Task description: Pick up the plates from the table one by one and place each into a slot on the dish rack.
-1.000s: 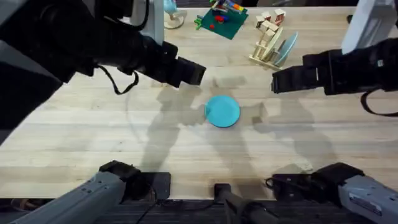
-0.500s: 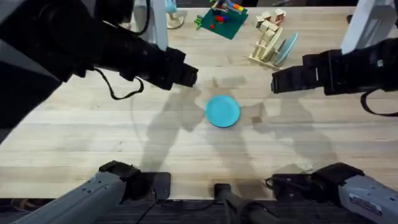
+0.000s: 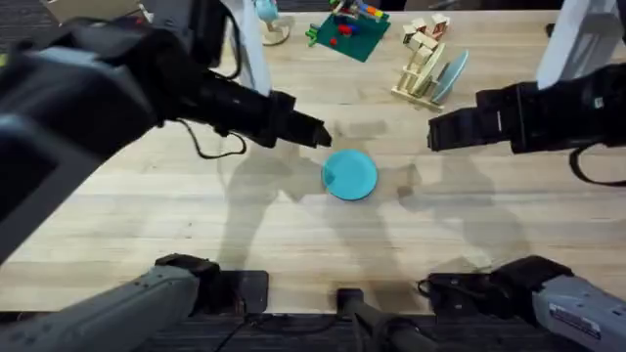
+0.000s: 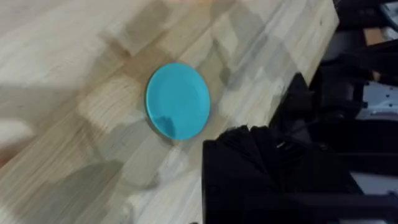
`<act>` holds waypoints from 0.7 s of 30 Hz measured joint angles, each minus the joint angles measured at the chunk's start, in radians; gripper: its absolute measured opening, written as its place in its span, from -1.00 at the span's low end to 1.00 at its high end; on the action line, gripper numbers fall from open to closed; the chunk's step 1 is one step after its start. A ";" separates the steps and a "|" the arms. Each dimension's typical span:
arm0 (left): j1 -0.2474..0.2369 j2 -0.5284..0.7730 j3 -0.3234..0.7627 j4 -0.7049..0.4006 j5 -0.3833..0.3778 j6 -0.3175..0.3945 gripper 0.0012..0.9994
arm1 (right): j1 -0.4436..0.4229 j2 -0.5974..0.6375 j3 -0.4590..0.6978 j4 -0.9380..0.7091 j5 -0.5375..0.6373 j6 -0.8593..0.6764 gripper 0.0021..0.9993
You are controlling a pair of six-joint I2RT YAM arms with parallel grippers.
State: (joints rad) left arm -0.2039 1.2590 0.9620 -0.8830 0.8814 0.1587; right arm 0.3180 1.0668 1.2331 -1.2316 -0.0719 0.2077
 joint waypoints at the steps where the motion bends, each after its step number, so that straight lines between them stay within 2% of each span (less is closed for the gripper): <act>1: 0.000 0.029 0.000 0.001 0.013 0.017 -0.92 | 0.000 0.000 0.000 0.000 0.000 0.000 0.99; 13: 0.000 0.326 0.000 0.039 0.105 0.217 -0.92 | 0.000 0.000 0.000 -0.001 0.000 0.000 0.99; 21: 0.000 0.451 0.000 0.112 0.119 0.258 -0.92 | 0.000 0.000 0.000 -0.001 0.000 0.000 0.99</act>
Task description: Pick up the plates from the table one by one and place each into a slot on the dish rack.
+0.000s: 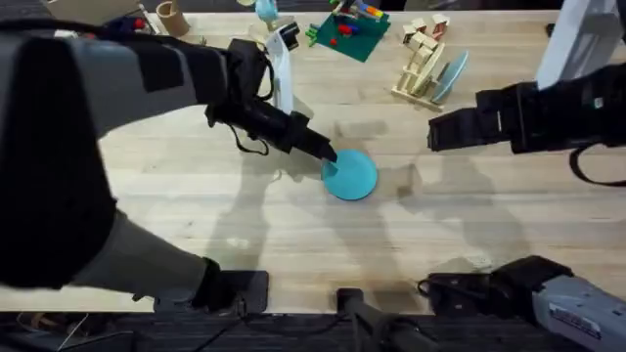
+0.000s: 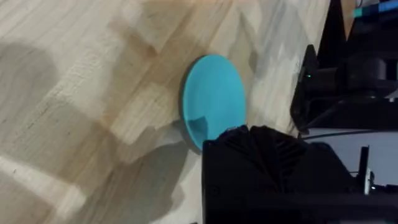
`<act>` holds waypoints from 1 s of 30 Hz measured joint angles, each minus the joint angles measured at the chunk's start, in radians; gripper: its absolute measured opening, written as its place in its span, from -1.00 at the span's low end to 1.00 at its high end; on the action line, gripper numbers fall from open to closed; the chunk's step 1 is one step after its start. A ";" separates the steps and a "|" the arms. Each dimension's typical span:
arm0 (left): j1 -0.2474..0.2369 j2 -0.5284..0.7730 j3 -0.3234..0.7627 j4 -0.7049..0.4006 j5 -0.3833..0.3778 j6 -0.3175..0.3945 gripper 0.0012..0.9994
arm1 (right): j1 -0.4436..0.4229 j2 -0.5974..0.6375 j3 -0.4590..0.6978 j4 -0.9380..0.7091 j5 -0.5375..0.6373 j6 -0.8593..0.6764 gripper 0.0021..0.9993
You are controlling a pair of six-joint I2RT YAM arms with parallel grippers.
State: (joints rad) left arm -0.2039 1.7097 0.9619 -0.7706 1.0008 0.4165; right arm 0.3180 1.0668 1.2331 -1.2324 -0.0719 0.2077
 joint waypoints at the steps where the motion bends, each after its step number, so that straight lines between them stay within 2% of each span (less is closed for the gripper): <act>1: 0.000 0.012 0.000 0.005 0.001 0.002 -0.92 | 0.000 0.000 0.000 0.000 0.000 0.000 0.99; 13: -0.009 0.077 0.000 0.020 0.001 0.040 -0.92 | 0.000 0.000 0.000 0.000 0.000 0.000 0.99; 20: -0.026 0.100 0.000 0.041 0.003 0.048 -0.92 | 0.000 0.000 0.000 0.000 0.000 0.000 0.99; 30: -0.026 0.122 0.000 0.069 0.002 0.048 -0.92 | 0.000 0.000 0.000 0.000 0.000 0.000 0.99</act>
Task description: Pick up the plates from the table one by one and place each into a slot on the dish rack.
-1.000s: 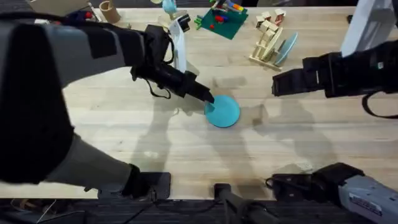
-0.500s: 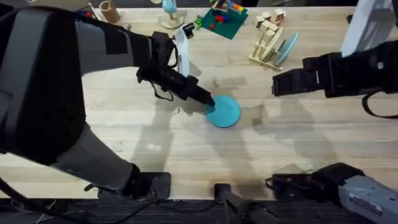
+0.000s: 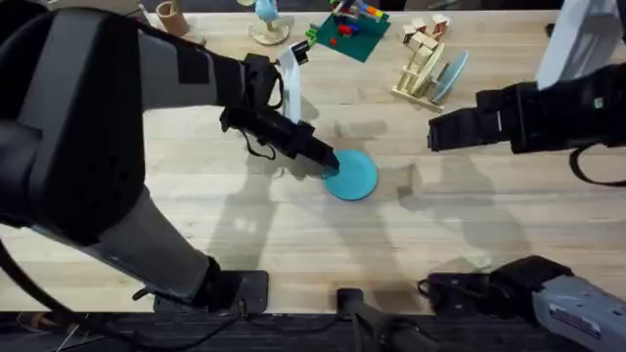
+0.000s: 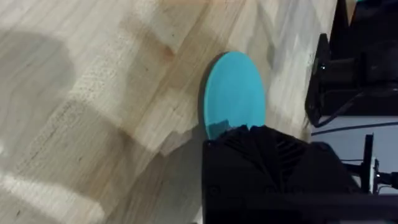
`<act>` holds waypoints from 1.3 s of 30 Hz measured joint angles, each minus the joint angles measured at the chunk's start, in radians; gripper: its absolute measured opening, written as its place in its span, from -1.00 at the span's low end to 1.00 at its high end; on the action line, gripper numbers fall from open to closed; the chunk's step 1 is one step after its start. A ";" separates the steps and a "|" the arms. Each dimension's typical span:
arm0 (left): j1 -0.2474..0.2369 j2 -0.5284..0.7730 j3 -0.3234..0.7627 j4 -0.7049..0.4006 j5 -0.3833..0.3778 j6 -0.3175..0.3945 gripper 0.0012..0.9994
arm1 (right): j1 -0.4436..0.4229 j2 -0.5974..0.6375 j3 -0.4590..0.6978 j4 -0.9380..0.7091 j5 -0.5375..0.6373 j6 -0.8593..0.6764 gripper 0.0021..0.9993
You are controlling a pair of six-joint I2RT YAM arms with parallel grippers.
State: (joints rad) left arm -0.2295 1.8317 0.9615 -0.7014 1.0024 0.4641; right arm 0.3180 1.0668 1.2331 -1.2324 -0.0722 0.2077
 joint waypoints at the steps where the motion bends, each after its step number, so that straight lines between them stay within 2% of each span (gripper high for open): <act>1: 0.000 0.000 0.000 0.001 0.000 0.000 -0.92 | 0.000 0.000 0.000 0.000 0.000 0.000 0.99; 15: 0.000 0.046 0.000 0.042 0.002 -0.001 -0.92 | 0.000 0.000 0.000 0.000 0.000 0.000 0.99; 20: 0.000 0.086 0.000 0.052 0.031 -0.001 -0.92 | 0.000 0.000 0.000 0.000 0.000 0.000 0.99; 21: 0.001 0.108 0.003 0.052 0.072 -0.012 -0.92 | 0.000 0.000 0.000 0.000 0.000 0.000 0.99; 33: 0.001 0.111 0.003 0.055 0.079 -0.024 -0.92 | 0.000 0.000 -0.002 -0.032 0.000 0.026 0.99; 39: 0.001 0.111 0.003 0.056 0.078 -0.027 -0.92 | 0.000 0.000 -0.090 0.055 -0.029 0.102 0.99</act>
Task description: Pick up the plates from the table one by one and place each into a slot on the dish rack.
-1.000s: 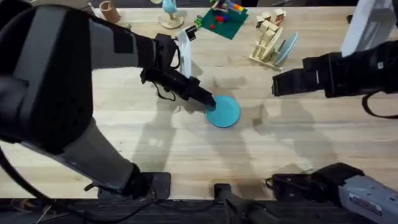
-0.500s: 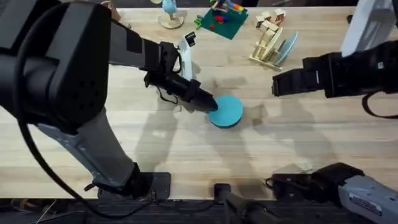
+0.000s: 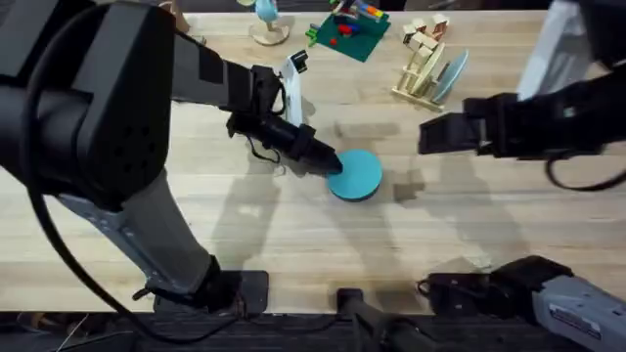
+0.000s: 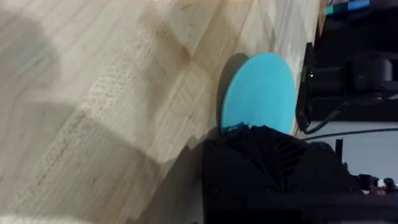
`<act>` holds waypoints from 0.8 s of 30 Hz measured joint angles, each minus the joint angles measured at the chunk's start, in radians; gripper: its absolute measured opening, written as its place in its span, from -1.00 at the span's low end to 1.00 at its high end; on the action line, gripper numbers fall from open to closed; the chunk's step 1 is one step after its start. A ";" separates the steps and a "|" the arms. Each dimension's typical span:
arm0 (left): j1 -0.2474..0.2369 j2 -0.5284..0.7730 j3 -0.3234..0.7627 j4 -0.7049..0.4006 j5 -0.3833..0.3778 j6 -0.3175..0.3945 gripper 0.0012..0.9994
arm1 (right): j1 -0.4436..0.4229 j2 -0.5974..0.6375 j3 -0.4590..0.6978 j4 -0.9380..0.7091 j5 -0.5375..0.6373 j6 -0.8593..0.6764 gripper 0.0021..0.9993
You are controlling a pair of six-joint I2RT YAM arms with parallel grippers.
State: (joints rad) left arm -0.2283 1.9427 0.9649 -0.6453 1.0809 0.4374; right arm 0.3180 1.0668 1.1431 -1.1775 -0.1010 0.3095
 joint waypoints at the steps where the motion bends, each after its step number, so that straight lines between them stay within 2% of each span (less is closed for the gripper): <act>1: 0.000 0.000 0.000 0.000 0.000 0.000 -0.92 | 0.000 0.000 -0.025 0.024 -0.011 0.010 0.99; 10: 0.000 0.000 0.000 0.001 -0.001 -0.001 -0.92 | 0.000 0.000 -0.268 0.270 -0.129 0.137 0.99; 24: -0.018 0.000 0.001 0.020 -0.004 -0.007 -0.92 | 0.000 0.000 -0.447 0.477 -0.234 0.231 0.99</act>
State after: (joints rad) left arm -0.2467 1.9430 0.9661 -0.6254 1.0767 0.4305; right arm 0.3180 1.0668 0.6966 -0.7004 -0.3350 0.5407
